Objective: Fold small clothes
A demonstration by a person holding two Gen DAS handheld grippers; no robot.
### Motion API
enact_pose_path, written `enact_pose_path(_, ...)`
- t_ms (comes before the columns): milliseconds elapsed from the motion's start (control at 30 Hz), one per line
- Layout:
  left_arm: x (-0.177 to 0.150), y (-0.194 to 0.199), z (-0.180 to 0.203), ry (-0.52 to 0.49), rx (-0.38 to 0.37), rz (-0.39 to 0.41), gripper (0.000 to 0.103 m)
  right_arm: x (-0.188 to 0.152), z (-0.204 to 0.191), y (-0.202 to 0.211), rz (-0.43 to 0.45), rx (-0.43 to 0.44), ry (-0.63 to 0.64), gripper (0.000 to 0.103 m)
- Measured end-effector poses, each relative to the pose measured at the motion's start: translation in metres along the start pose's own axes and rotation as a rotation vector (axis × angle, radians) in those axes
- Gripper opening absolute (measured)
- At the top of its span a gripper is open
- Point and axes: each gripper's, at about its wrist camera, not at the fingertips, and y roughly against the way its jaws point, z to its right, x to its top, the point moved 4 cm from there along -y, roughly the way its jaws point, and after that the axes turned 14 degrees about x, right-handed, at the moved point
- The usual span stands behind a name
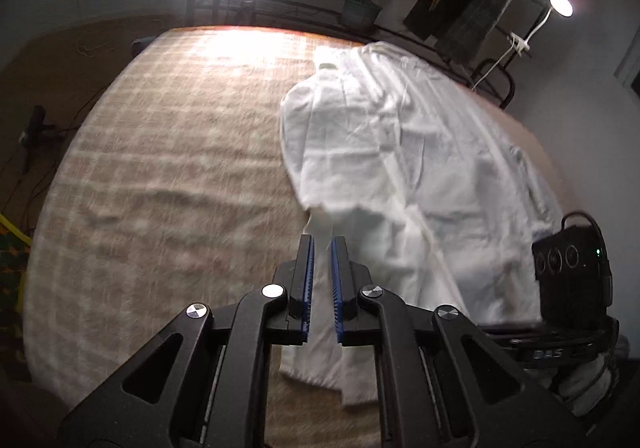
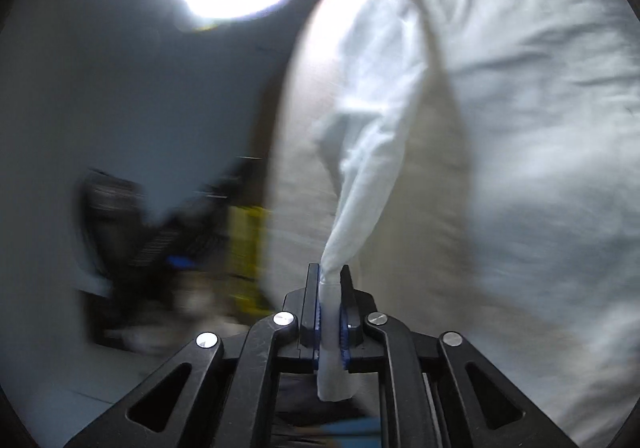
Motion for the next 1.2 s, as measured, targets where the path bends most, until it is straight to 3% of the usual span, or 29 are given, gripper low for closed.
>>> enact_pose_path(33,-0.008,0.000,0.000,-0.006,0.018,-0.002,0.027,-0.004,0.002,-0.003,-0.027,-0.068,0.034,0.011)
enact_pose_path(67,-0.015,0.000,-0.002,-0.006,0.032,-0.001,0.045,-0.010,0.003,-0.007,-0.070,-0.158,0.078,0.015)
enact_pose_path(133,-0.031,-0.002,-0.006,0.017,0.057,-0.013,0.056,-0.016,-0.003,-0.007,-0.104,-0.191,0.141,0.024)
enact_pose_path(200,-0.043,-0.006,-0.011,0.056,0.069,-0.026,0.056,-0.022,-0.016,-0.003,-0.145,-0.256,0.206,0.041)
enact_pose_path(267,-0.056,-0.006,-0.016,0.129,0.051,-0.035,0.056,-0.025,-0.028,0.004,-0.170,-0.332,0.270,0.050)
enact_pose_path(433,-0.087,0.002,-0.006,0.211,-0.014,-0.027,0.056,-0.016,-0.076,0.043,-0.163,-0.391,0.431,0.050)
enact_pose_path(567,-0.095,-0.005,0.006,0.190,-0.006,-0.043,0.056,0.039,-0.117,0.059,-0.094,-0.431,0.527,0.051)
enact_pose_path(667,-0.098,-0.009,0.007,0.190,0.023,-0.049,0.055,0.089,-0.140,0.023,-0.089,-0.444,0.561,0.051)
enact_pose_path(733,-0.099,-0.010,0.006,0.194,0.030,-0.046,0.051,0.115,-0.137,-0.019,-0.127,-0.450,0.565,0.051)
enact_pose_path(833,-0.101,-0.015,0.004,0.205,0.007,-0.060,0.034,0.141,-0.127,-0.065,-0.180,-0.468,0.551,0.051)
enact_pose_path(867,-0.101,-0.015,0.002,0.206,0.003,-0.057,0.027,0.150,-0.121,-0.084,-0.205,-0.488,0.547,0.051)
enact_pose_path(900,-0.101,-0.016,0.001,0.209,-0.015,-0.060,0.010,0.155,-0.114,-0.099,-0.221,-0.512,0.552,0.050)
enact_pose_path(933,-0.101,-0.019,-0.001,0.225,-0.053,-0.075,0.005,0.160,-0.104,-0.115,-0.239,-0.547,0.558,0.050)
enact_pose_path(1000,-0.103,-0.020,-0.006,0.252,-0.086,-0.084,0.004,0.167,-0.089,-0.139,-0.259,-0.595,0.551,0.049)
enact_pose_path(1200,-0.105,-0.005,-0.007,0.228,-0.038,-0.032,0.003,0.188,-0.043,-0.178,-0.299,-0.803,0.543,0.049)
